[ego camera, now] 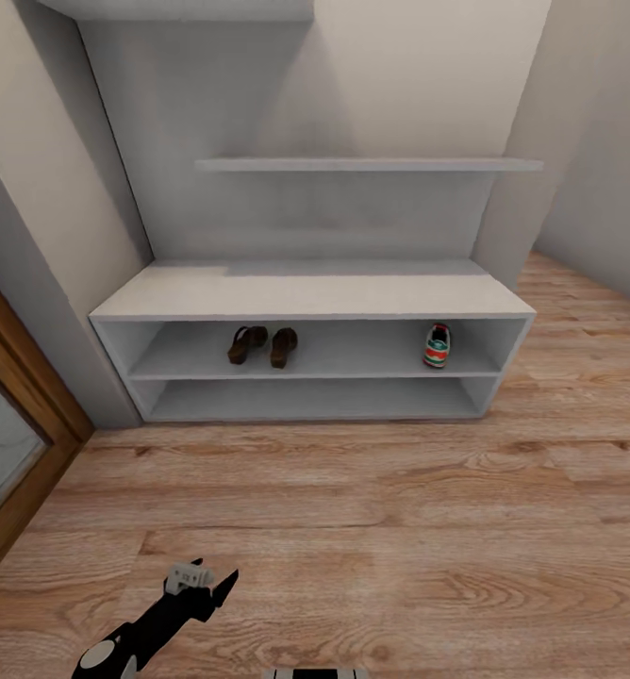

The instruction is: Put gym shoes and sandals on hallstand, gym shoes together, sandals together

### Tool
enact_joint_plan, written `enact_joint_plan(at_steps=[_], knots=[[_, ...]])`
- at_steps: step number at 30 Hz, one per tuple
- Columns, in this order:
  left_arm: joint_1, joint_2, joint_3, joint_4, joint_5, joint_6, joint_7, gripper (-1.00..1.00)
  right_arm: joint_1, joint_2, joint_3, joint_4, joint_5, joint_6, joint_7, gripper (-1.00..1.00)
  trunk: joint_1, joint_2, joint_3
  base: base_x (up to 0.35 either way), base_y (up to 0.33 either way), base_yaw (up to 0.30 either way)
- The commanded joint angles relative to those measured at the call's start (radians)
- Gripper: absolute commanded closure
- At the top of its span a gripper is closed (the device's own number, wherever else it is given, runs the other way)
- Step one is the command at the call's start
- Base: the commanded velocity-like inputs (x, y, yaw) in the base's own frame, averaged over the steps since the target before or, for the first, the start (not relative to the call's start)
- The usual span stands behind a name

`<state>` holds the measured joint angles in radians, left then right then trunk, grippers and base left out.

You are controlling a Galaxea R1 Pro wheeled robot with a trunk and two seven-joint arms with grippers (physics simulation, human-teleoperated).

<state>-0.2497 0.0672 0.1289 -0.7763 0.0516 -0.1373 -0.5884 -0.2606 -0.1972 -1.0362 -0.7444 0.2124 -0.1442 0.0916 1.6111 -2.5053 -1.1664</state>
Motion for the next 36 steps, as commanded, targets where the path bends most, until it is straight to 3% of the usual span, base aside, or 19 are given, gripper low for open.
enact_joint_plan(at_steps=[1, 2, 3, 5, 6, 9, 10, 12, 13, 16, 17, 20, 26, 29, 32, 33, 36], knots=[[0.000, 0.000, 0.002, 0.000, 0.005, 0.000, -0.021, -1.00, -0.002, 0.013, 0.017, 0.004, 0.010, -0.003, 0.006, 1.00, 0.000, 0.000, -0.001, 0.000, 0.000, 0.000], [0.000, 0.000, 0.002, 0.000, 0.005, 0.000, -0.036, -1.00, -0.002, 0.025, 0.049, 0.007, 0.015, -0.002, 0.006, 1.00, 0.000, 0.000, -0.001, 0.000, 0.000, 0.000], [0.000, 0.000, 0.002, -0.001, 0.005, 0.001, -0.064, -1.00, -0.003, 0.048, 0.128, 0.011, 0.026, 0.001, 0.003, 1.00, 0.000, 0.000, -0.001, 0.000, 0.000, 0.000], [0.000, 0.000, 0.002, -0.001, 0.004, 0.000, -0.089, -1.00, -0.003, 0.068, 0.219, 0.013, 0.035, 0.008, 0.000, 1.00, 0.000, 0.000, -0.001, 0.000, 0.000, 0.000], [0.000, 0.000, 0.002, -0.001, 0.002, 0.000, -0.111, -1.00, -0.003, 0.083, 0.311, 0.013, 0.040, 0.025, -0.004, 1.00, 0.000, 0.000, -0.001, 0.000, 0.000, 0.000], [0.000, 0.000, 0.000, -0.001, -0.002, 0.000, -0.138, -1.00, -0.008, 0.104, 0.433, 0.014, 0.043, 0.078, -0.021, 1.00, 0.000, 0.000, -0.001, 0.000, 0.000, 0.000], [0.000, 0.000, 0.000, -0.001, -0.004, -0.001, -0.150, -1.00, -0.020, 0.123, 0.499, 0.013, 0.044, 0.133, -0.040, 1.00, 0.000, 0.000, -0.001, 0.000, 0.000, 0.000], [0.000, 0.001, 0.001, -0.001, -0.005, -0.001, -0.159, -1.00, -0.042, 0.147, 0.551, 0.012, 0.044, 0.198, -0.061, 1.00, 0.000, 0.000, -0.001, 0.000, 0.000, 0.000], [0.000, 0.001, 0.001, -0.001, -0.006, -0.001, -0.166, -1.00, -0.072, 0.176, 0.589, 0.011, 0.045, 0.265, -0.084, 1.00, 0.000, 0.000, -0.001, 0.000, 0.000, 0.000], [0.001, 0.003, 0.001, 0.000, -0.006, -0.001, -0.172, -1.00, -0.124, 0.223, 0.623, 0.012, 0.046, 0.356, -0.116, 1.00, 0.000, 0.000, -0.001, 0.000, 0.000, 0.000], [0.001, 0.007, 0.001, 0.000, -0.003, -0.001, -0.175, -1.00, -0.159, 0.253, 0.637, 0.013, 0.046, 0.406, -0.135, 1.00, 0.000, 0.000, -0.001, 0.000, 0.000, 0.000], [0.001, 0.014, 0.000, -0.001, 0.001, -0.001, -0.188, -1.00, -0.218, 0.301, 0.652, 0.015, 0.047, 0.473, -0.159, 1.00, 0.000, 0.000, -0.001, 0.000, 0.000, 0.000], [0.001, 0.023, 0.002, -0.002, 0.003, 0.000, -0.221, -1.00, -0.339, 0.365, 0.661, 0.026, 0.050, 0.531, -0.177, 1.00, 0.000, 0.000, -0.001, 0.000, 0.000, 0.000], [0.001, 0.040, 0.003, -0.004, 0.005, 0.001, -0.246, -1.00, -0.434, 0.372, 0.663, 0.062, 0.052, 0.580, -0.219, 1.00, 0.000, 0.000, -0.001, 0.000, 0.000, 0.000], [0.000, 0.049, 0.003, -0.004, 0.005, 0.001, -0.281, -1.00, -0.532, 0.372, 0.673, 0.099, 0.051, 0.629, -0.307, 1.00, 0.000, 0.000, -0.001, 0.000, 0.000, 0.000], [0.000, 0.051, 0.003, -0.004, 0.005, 0.001, -0.311, -1.00, -0.569, 0.372, 0.696, 0.107, 0.050, 0.643, -0.337, 1.00, 0.000, 0.000, -0.001, 0.000, 0.000, 0.000], [-0.001, 0.053, 0.004, -0.004, 0.001, 0.002, -0.404, -1.00, -0.606, 0.372, 0.762, 0.104, 0.047, 0.655, -0.362, 1.00, 0.000, 0.000, -0.001, 0.000, 0.000, 0.000]])
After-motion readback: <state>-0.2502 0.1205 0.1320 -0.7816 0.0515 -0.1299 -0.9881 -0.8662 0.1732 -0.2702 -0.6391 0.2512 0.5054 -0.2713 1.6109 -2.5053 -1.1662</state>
